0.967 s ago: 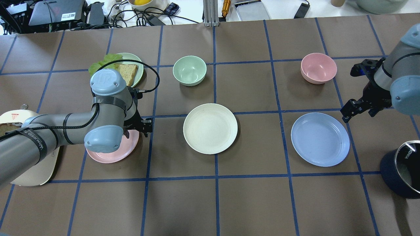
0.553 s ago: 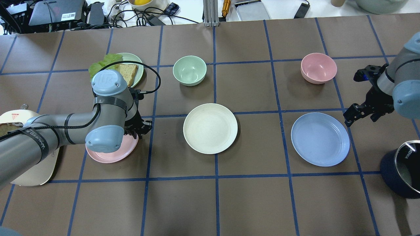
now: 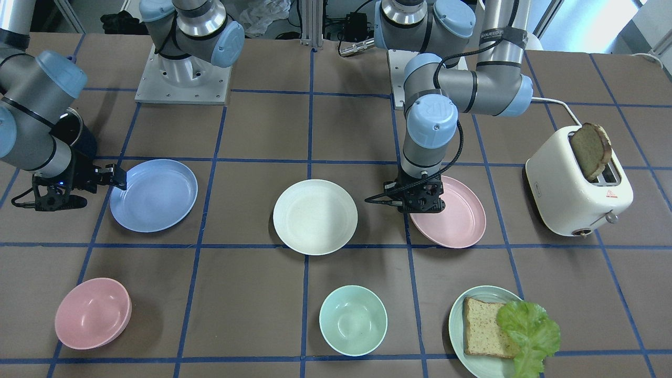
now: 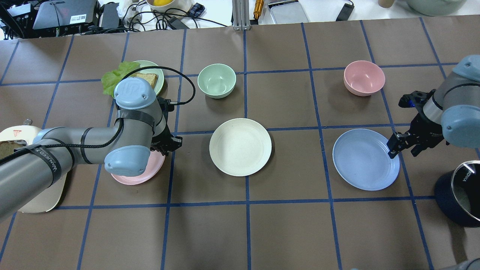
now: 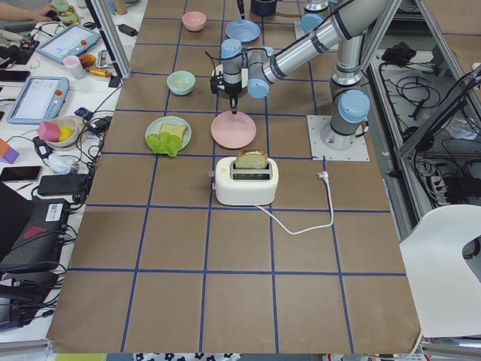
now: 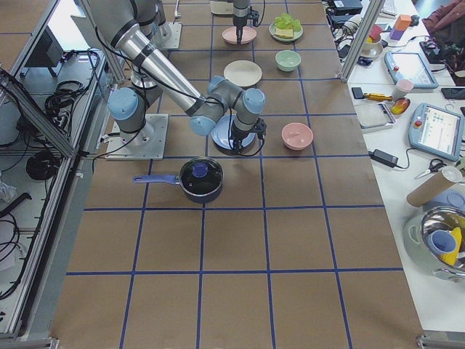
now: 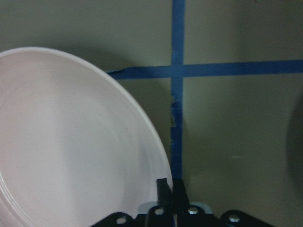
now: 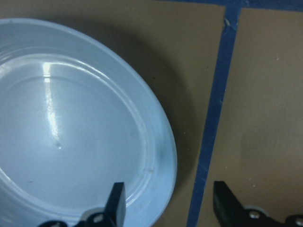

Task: Stack three plates with pink and blue
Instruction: 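Grasp the pink plate with the left gripper while the right grasps the blue plate, then carry the pink plate with the left gripper onto the cream plate, then release the pink plate and raise the left gripper while the right lifts the blue plate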

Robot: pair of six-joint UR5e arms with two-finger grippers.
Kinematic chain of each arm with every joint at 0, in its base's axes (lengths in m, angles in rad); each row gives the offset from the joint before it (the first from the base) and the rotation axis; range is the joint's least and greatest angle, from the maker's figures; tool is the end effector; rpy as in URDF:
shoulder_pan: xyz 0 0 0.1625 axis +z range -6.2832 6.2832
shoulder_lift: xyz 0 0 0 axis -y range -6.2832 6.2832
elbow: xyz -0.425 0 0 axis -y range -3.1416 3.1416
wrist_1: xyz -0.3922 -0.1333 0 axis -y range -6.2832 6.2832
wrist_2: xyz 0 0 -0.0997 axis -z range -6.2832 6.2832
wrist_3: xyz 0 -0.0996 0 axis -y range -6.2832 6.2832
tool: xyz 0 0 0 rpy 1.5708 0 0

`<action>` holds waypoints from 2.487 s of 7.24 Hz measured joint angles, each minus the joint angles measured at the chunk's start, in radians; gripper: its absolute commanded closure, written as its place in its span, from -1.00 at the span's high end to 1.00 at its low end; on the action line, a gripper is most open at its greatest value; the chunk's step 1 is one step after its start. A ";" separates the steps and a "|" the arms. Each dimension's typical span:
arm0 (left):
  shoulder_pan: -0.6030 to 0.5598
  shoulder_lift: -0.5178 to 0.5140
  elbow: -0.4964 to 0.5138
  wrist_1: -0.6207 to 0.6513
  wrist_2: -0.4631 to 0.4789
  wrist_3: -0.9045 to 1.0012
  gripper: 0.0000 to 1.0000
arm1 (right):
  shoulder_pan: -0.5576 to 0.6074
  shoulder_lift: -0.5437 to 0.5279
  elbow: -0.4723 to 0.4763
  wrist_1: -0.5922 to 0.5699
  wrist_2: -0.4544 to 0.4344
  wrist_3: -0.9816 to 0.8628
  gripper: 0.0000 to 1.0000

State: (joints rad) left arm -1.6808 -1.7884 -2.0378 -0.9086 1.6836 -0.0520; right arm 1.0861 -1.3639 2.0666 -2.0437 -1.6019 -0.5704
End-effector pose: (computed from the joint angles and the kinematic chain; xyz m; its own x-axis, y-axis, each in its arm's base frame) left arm -0.1755 -0.4767 0.2283 -0.9917 0.0598 -0.1135 0.0583 0.9982 0.0165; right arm -0.0996 -0.4686 0.2053 -0.9921 -0.0785 -0.0975 -0.0975 0.9732 0.2081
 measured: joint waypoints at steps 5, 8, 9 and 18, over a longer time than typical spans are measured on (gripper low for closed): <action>-0.251 -0.127 0.357 -0.209 -0.068 -0.366 -1.00 | 0.000 0.040 -0.005 -0.003 0.024 0.010 -0.63; -0.386 -0.261 0.525 -0.254 -0.097 -0.548 -1.00 | 0.000 0.045 -0.007 -0.007 0.025 0.010 -1.00; -0.413 -0.295 0.550 -0.258 -0.096 -0.563 -1.00 | 0.000 0.047 -0.009 -0.007 0.025 0.011 -1.00; -0.176 -0.171 0.685 -0.588 -0.137 -0.301 1.00 | 0.015 0.045 -0.214 0.257 0.114 0.129 -1.00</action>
State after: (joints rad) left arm -1.8570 -1.9597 -1.3532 -1.4966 1.5467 -0.3531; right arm 1.1011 -1.3193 1.8523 -1.7863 -1.4880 -0.4412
